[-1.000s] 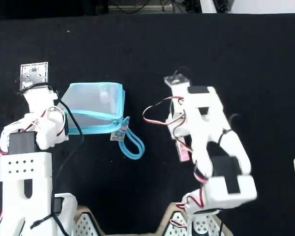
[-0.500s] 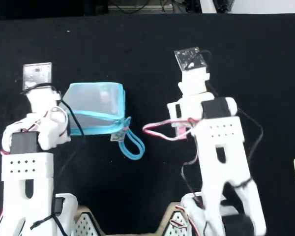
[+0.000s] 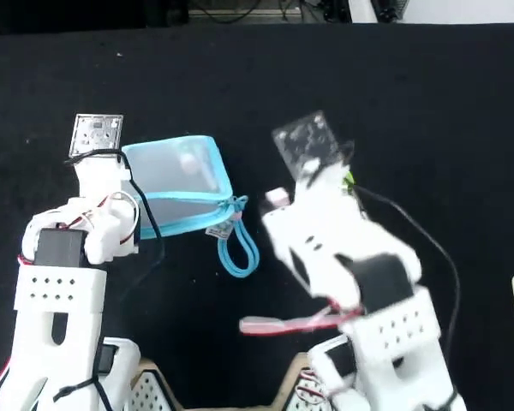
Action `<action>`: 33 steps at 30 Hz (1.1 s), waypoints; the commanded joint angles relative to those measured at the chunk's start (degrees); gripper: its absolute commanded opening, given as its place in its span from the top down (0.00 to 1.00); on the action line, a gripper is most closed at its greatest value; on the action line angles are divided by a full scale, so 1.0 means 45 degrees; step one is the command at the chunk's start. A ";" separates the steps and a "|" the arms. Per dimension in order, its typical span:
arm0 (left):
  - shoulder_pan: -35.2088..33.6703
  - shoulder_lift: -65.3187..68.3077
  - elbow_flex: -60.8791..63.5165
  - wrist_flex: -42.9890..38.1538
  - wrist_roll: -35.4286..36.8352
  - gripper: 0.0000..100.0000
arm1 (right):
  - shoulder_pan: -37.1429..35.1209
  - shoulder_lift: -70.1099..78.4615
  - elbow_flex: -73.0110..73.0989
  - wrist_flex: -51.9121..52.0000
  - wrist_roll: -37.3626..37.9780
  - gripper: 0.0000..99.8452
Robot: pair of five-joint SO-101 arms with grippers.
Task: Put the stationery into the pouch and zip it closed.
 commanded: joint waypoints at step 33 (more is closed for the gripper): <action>0.0127 0.0078 -0.0205 0.0527 0.0156 0.97 | -0.4767 -0.4874 0.6125 -1.0159 -0.1641 0.99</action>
